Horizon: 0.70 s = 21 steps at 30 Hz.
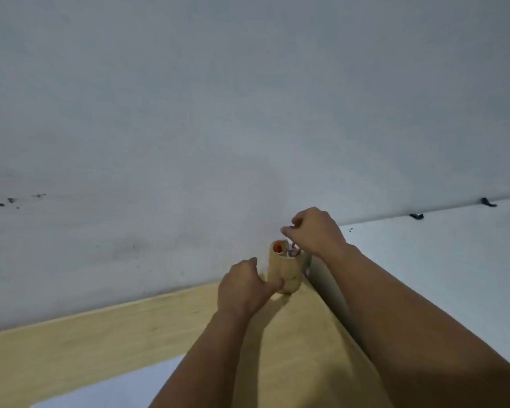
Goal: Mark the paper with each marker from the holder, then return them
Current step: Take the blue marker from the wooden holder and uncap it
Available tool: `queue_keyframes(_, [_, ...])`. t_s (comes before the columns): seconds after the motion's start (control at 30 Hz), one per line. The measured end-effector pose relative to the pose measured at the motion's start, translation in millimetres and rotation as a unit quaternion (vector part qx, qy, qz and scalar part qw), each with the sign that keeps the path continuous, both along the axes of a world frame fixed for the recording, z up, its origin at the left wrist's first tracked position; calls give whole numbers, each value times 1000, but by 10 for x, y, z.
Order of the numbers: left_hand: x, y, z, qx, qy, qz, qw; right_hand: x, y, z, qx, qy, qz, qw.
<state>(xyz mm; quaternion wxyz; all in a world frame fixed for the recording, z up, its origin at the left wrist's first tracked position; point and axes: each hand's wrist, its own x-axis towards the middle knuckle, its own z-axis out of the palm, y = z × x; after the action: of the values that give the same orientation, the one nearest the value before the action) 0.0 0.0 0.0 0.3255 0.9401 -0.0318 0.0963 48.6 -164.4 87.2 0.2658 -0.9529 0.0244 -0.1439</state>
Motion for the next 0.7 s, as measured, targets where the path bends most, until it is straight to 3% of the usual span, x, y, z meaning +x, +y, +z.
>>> queue_keyframes(0.27, [377,-197,-284,-108,-18,5,994,322,-50,-207,13,50,-10,999])
queue_keyframes(0.43, [395,-296,-408,-122,-23,-38,991,381,36,-359,-6,88,0,996])
queue_keyframes(0.57, [390,-290,-373,-134,-16,-36,990,358,92,-319,24,67,-14,997])
queue_keyframes(0.7, [328,-180,-199,-89,-14,-23,996,204,75,7,86,-11,-18,996])
